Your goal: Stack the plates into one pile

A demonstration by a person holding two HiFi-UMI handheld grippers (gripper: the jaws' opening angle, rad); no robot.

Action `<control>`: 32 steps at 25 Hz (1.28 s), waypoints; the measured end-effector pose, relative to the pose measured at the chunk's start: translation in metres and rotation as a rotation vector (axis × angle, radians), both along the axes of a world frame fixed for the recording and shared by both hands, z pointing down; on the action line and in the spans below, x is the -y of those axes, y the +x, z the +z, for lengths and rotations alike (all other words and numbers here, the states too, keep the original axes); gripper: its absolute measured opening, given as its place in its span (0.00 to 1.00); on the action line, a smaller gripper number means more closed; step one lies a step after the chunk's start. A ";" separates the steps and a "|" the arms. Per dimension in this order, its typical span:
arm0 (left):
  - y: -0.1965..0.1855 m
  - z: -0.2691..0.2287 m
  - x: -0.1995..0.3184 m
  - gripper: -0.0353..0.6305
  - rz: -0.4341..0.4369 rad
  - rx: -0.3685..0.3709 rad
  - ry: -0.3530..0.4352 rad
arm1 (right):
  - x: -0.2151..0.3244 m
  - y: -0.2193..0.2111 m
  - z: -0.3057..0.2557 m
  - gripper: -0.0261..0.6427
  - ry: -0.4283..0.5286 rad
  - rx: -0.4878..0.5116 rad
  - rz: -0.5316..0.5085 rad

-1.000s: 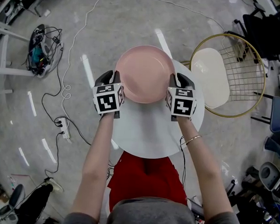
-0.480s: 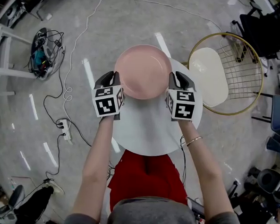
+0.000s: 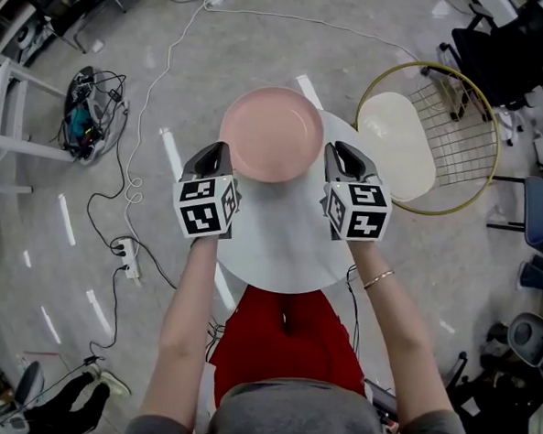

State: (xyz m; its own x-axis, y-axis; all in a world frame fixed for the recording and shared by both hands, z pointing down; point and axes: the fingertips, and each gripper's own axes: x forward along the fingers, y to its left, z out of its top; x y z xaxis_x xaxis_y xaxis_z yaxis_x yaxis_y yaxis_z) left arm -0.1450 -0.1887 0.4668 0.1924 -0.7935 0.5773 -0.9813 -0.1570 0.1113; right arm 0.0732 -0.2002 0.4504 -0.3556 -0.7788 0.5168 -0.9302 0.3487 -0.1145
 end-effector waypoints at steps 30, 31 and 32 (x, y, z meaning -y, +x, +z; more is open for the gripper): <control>0.056 -0.097 -0.080 0.08 0.141 -0.023 0.216 | -0.107 0.020 -0.093 0.08 0.158 0.117 -0.040; 0.057 -0.099 -0.083 0.08 0.144 -0.023 0.221 | -0.110 0.020 -0.094 0.08 0.161 0.120 -0.041; 0.058 -0.101 -0.086 0.08 0.147 -0.023 0.226 | -0.113 0.021 -0.096 0.08 0.164 0.122 -0.041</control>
State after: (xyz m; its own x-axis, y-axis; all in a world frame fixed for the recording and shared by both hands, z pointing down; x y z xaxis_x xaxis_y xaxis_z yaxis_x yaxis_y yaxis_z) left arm -0.0875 -0.1025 0.3657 0.3264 -0.8644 0.3825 -0.9436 -0.3214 0.0791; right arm 0.0939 -0.0874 0.3544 -0.4408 -0.8326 0.3353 -0.8976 0.4091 -0.1641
